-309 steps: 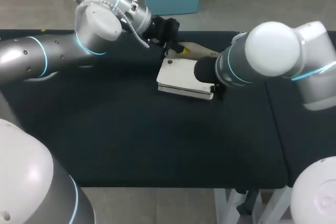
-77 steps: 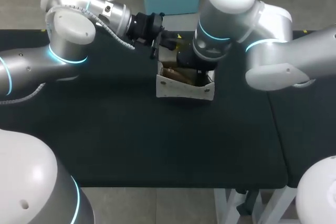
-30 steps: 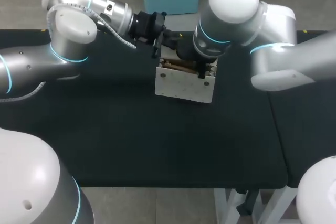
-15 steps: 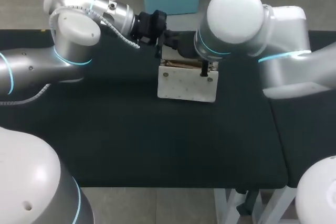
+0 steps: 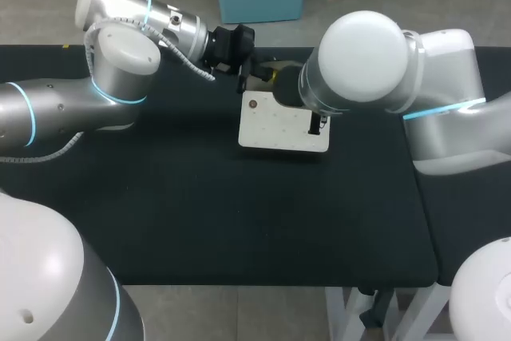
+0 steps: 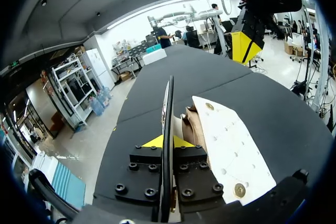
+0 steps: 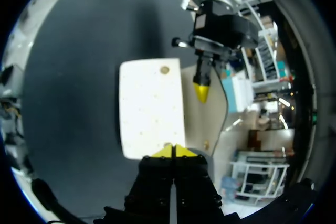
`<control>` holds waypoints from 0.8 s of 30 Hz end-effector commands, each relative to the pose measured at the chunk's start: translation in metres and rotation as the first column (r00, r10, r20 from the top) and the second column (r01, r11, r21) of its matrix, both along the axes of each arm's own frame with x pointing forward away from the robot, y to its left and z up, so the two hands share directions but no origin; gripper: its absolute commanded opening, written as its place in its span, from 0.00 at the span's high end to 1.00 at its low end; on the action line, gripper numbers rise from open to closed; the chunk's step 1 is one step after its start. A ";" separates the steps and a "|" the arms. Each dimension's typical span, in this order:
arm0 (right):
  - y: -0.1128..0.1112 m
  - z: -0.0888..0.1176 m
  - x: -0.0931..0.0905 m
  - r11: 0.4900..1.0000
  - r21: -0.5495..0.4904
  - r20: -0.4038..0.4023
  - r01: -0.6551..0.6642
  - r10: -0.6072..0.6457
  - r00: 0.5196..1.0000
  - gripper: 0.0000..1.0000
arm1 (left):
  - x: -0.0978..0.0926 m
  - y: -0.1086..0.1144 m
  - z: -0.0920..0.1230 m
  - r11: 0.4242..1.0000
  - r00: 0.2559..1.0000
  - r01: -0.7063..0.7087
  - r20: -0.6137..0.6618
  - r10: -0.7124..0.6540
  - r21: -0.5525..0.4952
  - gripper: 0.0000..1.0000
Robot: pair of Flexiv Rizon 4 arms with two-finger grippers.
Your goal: Pick up the bag, open it, inspect its contents, close it, and place it on the opposite side
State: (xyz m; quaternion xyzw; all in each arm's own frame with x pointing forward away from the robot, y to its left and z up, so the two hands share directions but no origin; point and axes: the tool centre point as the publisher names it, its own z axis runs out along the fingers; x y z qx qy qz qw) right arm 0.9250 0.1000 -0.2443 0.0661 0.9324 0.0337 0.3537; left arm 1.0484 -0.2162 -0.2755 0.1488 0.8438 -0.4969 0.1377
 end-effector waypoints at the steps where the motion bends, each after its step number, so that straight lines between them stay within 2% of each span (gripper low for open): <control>1: 0.002 -0.018 -0.006 0.999 0.049 0.018 -0.009 0.008 1.000 1.00 | -0.002 0.001 -0.011 1.000 0.999 0.022 0.036 -0.021 -0.016 1.00; 2: 0.003 -0.022 -0.007 0.997 0.074 -0.002 -0.012 0.012 1.000 1.00 | -0.004 0.002 -0.014 1.000 0.999 0.025 0.044 -0.024 -0.012 1.00; 15: 0.003 -0.022 -0.007 0.997 0.074 -0.002 -0.012 0.012 1.000 1.00 | -0.004 0.002 -0.016 1.000 0.999 0.019 0.048 -0.019 0.000 1.00; 19: 0.014 -0.038 -0.013 0.997 0.078 0.090 -0.003 -0.004 0.996 1.00 | -0.004 0.001 -0.022 1.000 0.997 0.027 0.075 -0.027 0.003 1.00; 24: 0.022 -0.059 -0.033 0.998 0.053 0.127 0.038 -0.044 0.991 1.00 | 0.004 0.004 -0.034 1.000 0.993 0.025 0.116 -0.023 -0.011 1.00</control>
